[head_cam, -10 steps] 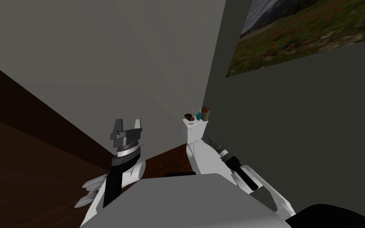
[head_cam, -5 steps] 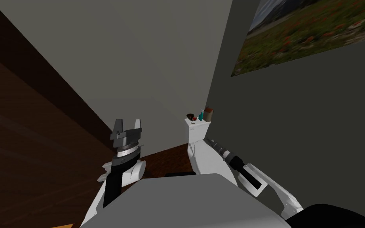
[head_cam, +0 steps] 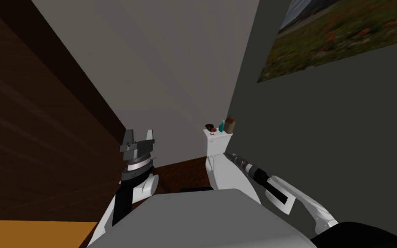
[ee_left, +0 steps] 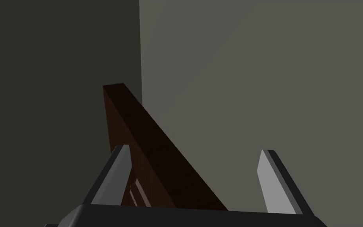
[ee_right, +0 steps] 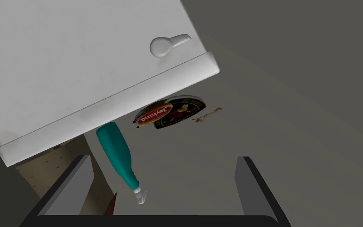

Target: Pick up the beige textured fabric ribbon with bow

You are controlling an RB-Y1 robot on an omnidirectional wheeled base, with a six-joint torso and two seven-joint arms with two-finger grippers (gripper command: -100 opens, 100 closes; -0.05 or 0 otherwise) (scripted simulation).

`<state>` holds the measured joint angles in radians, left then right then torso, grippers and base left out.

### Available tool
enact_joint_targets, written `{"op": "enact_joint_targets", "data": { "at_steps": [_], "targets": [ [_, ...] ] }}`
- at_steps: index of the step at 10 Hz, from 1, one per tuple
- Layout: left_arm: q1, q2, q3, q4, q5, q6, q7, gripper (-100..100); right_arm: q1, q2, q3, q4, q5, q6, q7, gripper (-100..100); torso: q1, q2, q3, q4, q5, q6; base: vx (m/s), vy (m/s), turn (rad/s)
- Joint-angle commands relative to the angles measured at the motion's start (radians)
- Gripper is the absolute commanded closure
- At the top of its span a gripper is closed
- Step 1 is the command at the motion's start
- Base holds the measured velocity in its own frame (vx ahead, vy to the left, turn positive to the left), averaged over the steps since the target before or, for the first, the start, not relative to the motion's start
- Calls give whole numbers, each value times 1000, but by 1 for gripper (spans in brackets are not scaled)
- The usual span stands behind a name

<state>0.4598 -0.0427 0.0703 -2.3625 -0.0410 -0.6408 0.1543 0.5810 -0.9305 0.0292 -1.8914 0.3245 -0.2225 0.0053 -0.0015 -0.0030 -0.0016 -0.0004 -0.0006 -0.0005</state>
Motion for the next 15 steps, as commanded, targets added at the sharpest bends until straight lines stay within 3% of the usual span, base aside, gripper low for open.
{"op": "enact_joint_targets", "data": {
  "at_steps": [1, 8, 15],
  "targets": [
    [0, 0, 0, 0, 0, 0, 0, 0, 7, -39, -1, 21, 10, -3, 5, -100, 0, 0, 0, 0, 0, 0, -9, -33, 126],
    [0, 0, 0, 0, 0, 0, 0, 0, 29, -251, 33, 117, 85, 42, 23, -100, 1, 0, 0, 0, 0, 1, -18, 0, 178],
    [0, 0, 0, 0, 0, 0, 0, 0, 48, -459, 62, 181, 135, 66, 35, -100, 3, -1, -1, 0, 1, 1, 6, 21, 148]
  ]
}}
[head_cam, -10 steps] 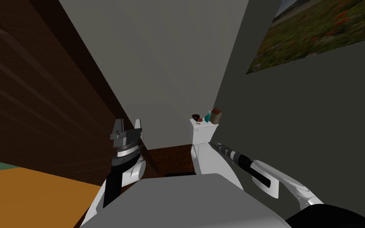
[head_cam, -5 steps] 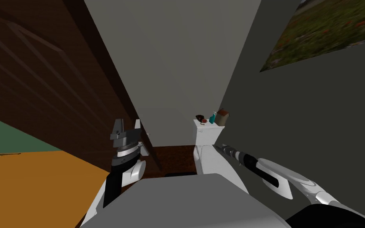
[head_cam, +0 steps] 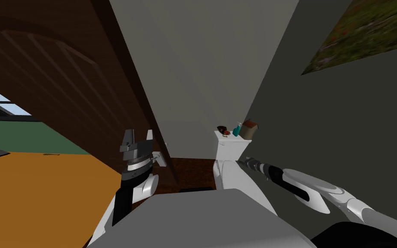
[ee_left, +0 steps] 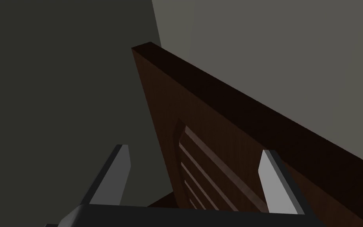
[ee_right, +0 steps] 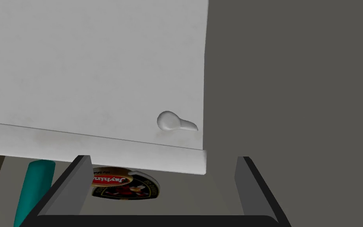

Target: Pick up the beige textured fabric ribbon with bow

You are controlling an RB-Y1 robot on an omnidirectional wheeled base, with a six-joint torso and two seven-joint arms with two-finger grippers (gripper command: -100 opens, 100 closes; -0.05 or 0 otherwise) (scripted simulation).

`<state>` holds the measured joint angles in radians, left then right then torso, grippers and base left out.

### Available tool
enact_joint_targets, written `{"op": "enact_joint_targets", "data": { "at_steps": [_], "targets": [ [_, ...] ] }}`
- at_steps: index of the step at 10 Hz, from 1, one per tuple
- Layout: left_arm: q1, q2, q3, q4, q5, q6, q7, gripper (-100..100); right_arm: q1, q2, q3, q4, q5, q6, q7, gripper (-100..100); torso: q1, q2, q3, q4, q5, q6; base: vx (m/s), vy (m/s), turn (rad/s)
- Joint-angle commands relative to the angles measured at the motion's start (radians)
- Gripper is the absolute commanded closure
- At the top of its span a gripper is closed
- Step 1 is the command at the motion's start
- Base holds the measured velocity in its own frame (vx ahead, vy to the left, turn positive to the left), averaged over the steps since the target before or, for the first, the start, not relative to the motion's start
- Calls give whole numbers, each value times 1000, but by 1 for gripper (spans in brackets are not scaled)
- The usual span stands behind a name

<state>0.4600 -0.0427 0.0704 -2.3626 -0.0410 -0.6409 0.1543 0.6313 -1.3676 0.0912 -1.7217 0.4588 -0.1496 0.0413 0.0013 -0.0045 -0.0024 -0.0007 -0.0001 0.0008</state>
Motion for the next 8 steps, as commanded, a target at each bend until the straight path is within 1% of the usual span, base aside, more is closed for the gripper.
{"op": "enact_joint_targets", "data": {
  "at_steps": [1, 2, 3, 4, 5, 6, 8],
  "targets": [
    [0, 0, 0, 0, 0, 0, 0, 0, 5, -50, 10, 31, 16, 0, 3, -100, 0, 0, 0, 0, 0, 0, 23, 37, 218],
    [0, 0, 0, 0, 0, 0, 0, 0, 5, -76, 10, 31, 16, 0, 3, -100, 1, -1, 0, 0, 0, -1, 26, 30, 112],
    [0, 0, 0, 0, 0, 0, 0, 0, 11, -110, 21, 49, 30, 5, 7, -100, 0, -1, 0, 0, 0, 0, 35, 38, 167],
    [0, 0, 0, 0, 0, 0, 0, 0, 11, -128, 21, 49, 30, 5, 7, -100, 1, -1, -1, 0, 0, 0, 28, 30, 87],
    [0, 0, 0, 0, 0, 0, 0, 0, 18, -164, 31, 67, 43, 10, 10, -100, 1, -1, 0, 0, 0, 0, 32, 42, 170],
    [0, 0, 0, 0, 0, 0, 0, 0, 18, -178, 31, 67, 43, 10, 10, -100, 1, -1, -1, 0, 0, 0, 39, 33, 88],
    [0, 0, 0, 0, 0, 0, 0, 0, 32, -249, 52, 98, 67, 16, 17, -100, 1, -2, -1, -1, 0, 0, 75, 58, 204]
  ]
}}
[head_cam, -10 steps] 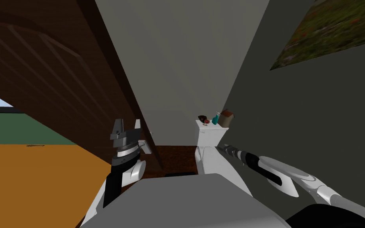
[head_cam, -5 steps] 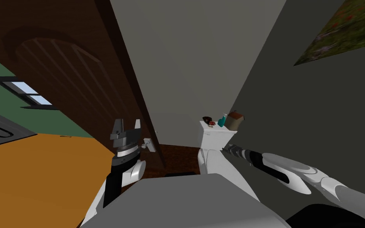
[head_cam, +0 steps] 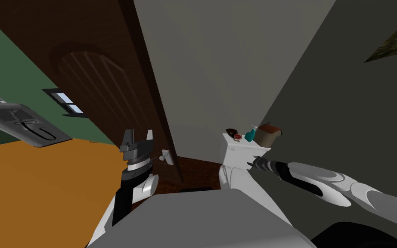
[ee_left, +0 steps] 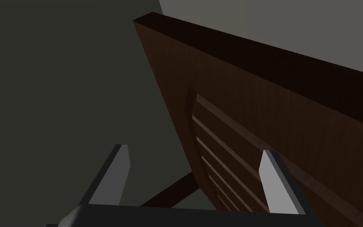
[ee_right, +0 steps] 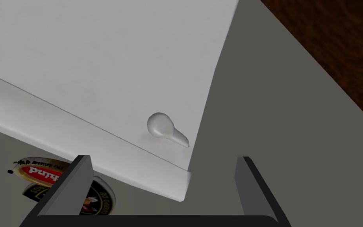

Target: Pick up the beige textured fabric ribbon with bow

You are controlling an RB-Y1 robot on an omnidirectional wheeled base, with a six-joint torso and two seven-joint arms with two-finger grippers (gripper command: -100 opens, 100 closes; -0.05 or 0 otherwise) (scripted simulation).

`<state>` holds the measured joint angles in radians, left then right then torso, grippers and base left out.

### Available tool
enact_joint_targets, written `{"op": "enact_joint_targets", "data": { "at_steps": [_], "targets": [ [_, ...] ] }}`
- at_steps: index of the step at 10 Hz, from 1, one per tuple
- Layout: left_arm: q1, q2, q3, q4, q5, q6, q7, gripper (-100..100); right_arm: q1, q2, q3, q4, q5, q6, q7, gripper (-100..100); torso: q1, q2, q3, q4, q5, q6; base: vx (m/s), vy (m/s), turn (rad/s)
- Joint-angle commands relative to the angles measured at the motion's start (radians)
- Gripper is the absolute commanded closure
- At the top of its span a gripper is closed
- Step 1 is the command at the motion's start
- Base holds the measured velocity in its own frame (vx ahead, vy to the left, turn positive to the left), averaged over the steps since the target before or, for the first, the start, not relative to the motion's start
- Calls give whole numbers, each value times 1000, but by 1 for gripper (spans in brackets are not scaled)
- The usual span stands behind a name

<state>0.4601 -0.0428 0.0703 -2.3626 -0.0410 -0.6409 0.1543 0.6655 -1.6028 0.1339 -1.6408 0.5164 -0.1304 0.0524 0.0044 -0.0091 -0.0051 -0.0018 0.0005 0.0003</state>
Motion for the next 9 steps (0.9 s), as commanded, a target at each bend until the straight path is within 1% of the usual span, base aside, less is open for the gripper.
{"op": "enact_joint_targets", "data": {
  "at_steps": [1, 3, 5, 6, 9],
  "targets": [
    [0, 0, 0, 0, 0, 0, 0, 0, -2, -35, 9, 18, 10, -3, 6, -100, 0, 0, 0, 0, 0, 0, 71, 55, 78],
    [0, 0, 0, 0, 0, 0, 0, 0, 11, -112, 29, 44, 30, 0, 11, -100, 0, 2, 1, 0, 0, 0, 65, 66, 173],
    [0, 0, 0, 0, 0, 0, 0, 0, 23, -178, 48, 65, 46, 1, 16, -100, 2, -1, -1, 0, 0, 0, 124, 78, 185],
    [0, 0, 0, 0, 0, 0, 0, 0, 23, -180, 48, 65, 46, 1, 16, -100, 1, -3, -2, -1, 0, 0, 89, 38, 34],
    [0, 0, 0, 0, 0, 0, 0, 0, 38, -253, 71, 87, 63, -1, 20, -100, 0, 1, 0, 0, 0, 1, 90, 52, 117]
  ]
}}
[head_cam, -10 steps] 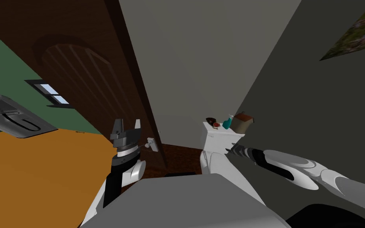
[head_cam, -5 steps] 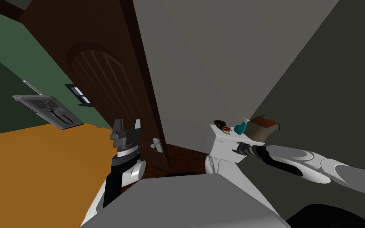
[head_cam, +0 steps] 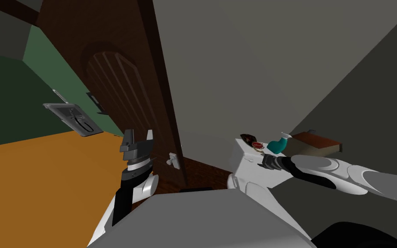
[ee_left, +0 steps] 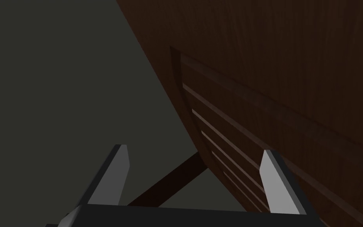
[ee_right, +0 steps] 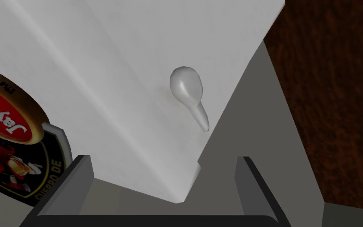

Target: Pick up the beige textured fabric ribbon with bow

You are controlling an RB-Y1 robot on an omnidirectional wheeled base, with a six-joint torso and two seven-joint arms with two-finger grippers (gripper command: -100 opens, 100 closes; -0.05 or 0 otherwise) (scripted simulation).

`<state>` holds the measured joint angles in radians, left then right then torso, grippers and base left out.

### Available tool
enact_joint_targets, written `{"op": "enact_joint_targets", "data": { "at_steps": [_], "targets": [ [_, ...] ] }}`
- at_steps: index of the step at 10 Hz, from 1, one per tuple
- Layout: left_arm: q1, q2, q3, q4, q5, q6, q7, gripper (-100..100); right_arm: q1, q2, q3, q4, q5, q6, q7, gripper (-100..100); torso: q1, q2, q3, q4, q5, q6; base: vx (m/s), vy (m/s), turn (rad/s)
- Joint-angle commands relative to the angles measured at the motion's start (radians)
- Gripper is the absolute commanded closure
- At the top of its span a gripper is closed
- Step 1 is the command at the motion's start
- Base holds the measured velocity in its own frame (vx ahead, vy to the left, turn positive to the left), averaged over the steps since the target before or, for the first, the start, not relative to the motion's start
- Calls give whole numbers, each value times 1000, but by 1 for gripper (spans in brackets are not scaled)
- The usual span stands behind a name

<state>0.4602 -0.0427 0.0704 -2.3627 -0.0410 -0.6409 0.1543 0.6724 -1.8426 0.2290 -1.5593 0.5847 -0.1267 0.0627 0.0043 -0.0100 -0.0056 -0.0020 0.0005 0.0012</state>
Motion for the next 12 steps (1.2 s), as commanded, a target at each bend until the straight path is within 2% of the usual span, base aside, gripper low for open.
{"op": "enact_joint_targets", "data": {
  "at_steps": [1, 3, 4, 5, 6, 7, 9, 10, 11, 12],
  "targets": [
    [0, 0, 0, 0, 0, 0, 0, 0, 31, -13, -24, 6, -6, -5, 10, -100, 0, 0, 0, 0, 0, 0, 80, 29, 12],
    [0, 0, 0, 0, 0, 0, 0, 0, 43, -62, -7, 17, 5, -9, 13, -100, 0, 0, 0, 0, 0, -2, 105, 55, 114],
    [0, 0, 0, 0, 0, 0, 0, 0, 38, -51, -8, 15, 2, -8, 11, -100, 1, -2, -1, 0, 0, -2, 31, 15, 21],
    [0, 0, 0, 0, 0, 0, 0, 0, 41, -53, -10, 15, 1, -8, 12, 0, -1, 2, 1, 1, 0, -1, 0, 0, 0],
    [0, 0, 0, 0, 0, 0, 0, 0, 38, -22, -4, 21, 9, -1, 26, -100, -2, 5, 3, 1, -1, -1, 9, -17, 49],
    [0, 0, 0, 0, 0, 0, 0, 0, 37, -7, -1, 24, 14, 3, 33, -100, -4, 6, 3, 2, -1, -1, 13, -26, 73],
    [0, 0, 0, 0, 0, 0, 0, 0, 37, -7, -1, 24, 14, 3, 33, -100, -4, 6, 4, 2, -1, -1, 3, -7, 19],
    [0, 0, 0, 0, 0, 0, 0, 0, 35, 24, 5, 31, 22, 10, 47, -100, -3, 6, 4, 2, -1, -1, 7, -14, 40],
    [0, 0, 0, 0, 0, 0, 0, 0, 59, 8, -19, 28, 7, 5, 47, -100, -4, 6, 4, 2, -1, -1, 2, -7, 18],
    [0, 0, 0, 0, 0, 0, 0, 0, 61, 10, -22, 28, 6, 6, 53, 100, -3, 6, 4, 2, -1, -1, 0, 0, 0]
  ]
}}
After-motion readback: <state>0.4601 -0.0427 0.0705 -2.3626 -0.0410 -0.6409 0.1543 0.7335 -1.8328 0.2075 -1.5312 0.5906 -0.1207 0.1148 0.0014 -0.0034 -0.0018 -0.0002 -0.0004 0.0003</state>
